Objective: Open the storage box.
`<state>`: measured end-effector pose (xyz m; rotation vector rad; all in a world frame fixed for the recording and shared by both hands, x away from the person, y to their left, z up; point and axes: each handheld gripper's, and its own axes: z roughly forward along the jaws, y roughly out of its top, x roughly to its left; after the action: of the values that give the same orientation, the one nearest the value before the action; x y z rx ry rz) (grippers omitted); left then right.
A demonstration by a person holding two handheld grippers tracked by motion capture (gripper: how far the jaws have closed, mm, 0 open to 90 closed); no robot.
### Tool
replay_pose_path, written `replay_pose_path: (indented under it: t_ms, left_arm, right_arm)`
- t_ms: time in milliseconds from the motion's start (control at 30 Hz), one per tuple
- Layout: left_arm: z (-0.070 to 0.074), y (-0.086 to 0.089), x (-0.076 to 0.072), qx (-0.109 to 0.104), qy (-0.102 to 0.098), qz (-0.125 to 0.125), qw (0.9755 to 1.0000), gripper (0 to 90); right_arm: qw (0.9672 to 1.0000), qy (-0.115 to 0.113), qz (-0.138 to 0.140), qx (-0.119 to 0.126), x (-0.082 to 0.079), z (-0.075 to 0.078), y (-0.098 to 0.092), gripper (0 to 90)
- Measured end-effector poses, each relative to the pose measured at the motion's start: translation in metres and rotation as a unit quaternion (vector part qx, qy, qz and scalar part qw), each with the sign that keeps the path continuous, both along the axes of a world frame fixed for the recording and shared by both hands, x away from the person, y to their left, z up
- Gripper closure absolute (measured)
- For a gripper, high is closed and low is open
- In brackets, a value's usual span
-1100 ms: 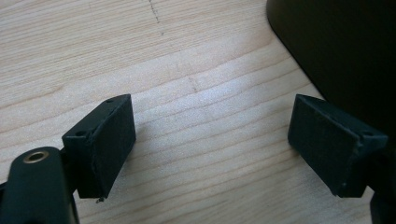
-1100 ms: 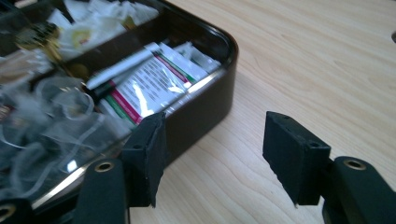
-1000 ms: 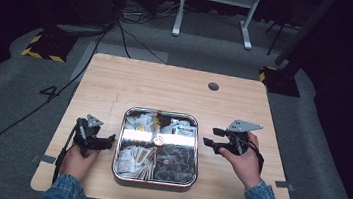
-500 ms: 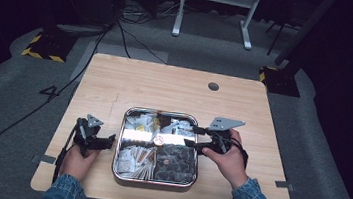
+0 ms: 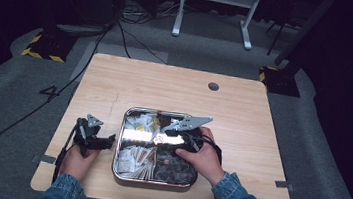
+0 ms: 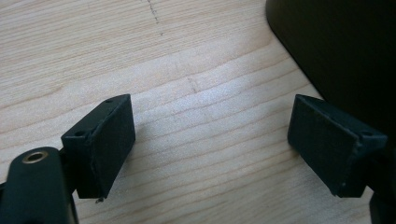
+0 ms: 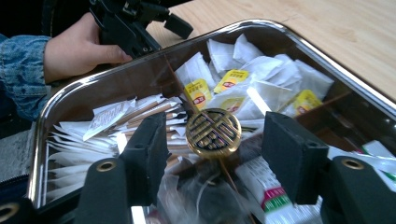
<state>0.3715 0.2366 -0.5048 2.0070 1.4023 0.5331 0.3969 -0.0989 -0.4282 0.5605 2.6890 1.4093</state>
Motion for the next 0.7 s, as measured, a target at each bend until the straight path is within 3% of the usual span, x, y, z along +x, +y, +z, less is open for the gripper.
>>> replay_pose_path:
  t_ms: [167, 500, 700]
  left_arm:
    - [0.0, 0.0, 0.0, -0.002, 0.0, -0.001, 1.0, 15.2]
    - [0.0, 0.0, 0.0, -0.001, 0.0, -0.002, 1.0, 15.2]
    - [0.0, 0.0, 0.0, 0.001, 0.0, -0.003, 1.0, 15.3]
  right_arm:
    - [0.9999, 0.008, 0.0, -0.011, 0.003, -0.006, 0.012, 45.3]
    - [0.9986, -0.002, 0.006, -0.052, 0.004, -0.013, 0.022, 58.2]
    - [0.9987, -0.001, 0.001, -0.051, 0.003, -0.013, 0.022, 58.6]
